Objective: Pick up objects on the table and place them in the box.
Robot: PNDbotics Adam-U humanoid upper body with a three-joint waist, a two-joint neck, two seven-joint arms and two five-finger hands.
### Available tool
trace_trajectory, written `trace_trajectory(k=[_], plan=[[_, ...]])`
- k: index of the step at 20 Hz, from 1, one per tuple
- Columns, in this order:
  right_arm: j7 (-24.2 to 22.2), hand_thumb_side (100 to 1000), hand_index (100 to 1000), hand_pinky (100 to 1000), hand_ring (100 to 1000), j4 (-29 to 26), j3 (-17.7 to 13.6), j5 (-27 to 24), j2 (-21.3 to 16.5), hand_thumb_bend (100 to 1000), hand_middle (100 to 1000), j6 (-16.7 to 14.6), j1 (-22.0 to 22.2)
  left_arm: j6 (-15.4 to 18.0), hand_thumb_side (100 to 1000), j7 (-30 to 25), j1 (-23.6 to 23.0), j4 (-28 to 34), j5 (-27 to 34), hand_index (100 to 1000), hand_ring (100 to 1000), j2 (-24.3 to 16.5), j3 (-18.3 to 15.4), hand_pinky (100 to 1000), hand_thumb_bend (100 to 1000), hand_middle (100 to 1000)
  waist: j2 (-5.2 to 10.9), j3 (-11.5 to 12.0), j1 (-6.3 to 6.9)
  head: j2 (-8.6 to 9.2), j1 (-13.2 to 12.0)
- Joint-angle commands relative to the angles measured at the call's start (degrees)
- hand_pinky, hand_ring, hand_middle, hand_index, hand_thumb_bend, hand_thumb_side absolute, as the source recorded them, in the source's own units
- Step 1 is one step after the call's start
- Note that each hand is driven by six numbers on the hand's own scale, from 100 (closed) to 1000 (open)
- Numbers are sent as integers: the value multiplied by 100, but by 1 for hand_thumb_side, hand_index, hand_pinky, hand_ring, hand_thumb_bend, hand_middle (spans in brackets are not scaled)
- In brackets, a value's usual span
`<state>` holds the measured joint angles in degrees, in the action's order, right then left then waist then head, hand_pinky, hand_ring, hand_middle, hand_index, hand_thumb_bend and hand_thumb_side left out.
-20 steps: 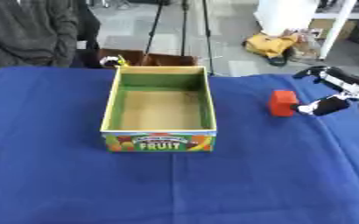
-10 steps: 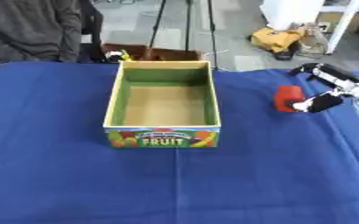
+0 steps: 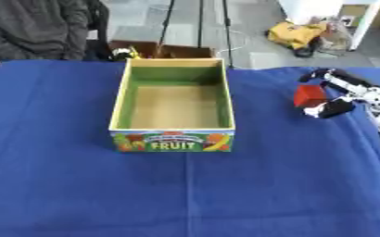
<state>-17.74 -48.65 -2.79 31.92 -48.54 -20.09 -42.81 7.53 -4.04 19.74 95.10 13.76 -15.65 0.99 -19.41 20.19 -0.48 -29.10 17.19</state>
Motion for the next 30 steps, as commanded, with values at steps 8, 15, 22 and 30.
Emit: trace_trajectory(k=[8, 15, 22, 30], plan=[[-174, 100, 870, 765, 929, 138, -48, 149, -188, 100, 817, 231, -29, 22, 814, -67, 79, 120, 35, 810, 739, -87, -3, 615, 755, 652, 69, -14, 23, 73, 3], [-208, 100, 797, 483, 620, 141, -57, 8, -165, 100, 710, 324, 10, 33, 813, -71, 62, 107, 35, 810, 740, -80, -19, 615, 754, 652, 98, -121, 23, 80, 6], [163, 100, 511, 271, 394, -89, -50, -307, -112, 100, 323, 366, 11, 34, 813, -55, 53, 98, 13, 810, 740, -74, -33, 615, 752, 651, 206, -279, 17, -31, -46], [450, 115, 416, 195, 332, -554, 51, -801, 6, 100, 221, 350, -26, 50, 811, -18, 4, 80, -36, 811, 741, -47, -61, 617, 753, 653, 428, -526, -57, -26, -114]])
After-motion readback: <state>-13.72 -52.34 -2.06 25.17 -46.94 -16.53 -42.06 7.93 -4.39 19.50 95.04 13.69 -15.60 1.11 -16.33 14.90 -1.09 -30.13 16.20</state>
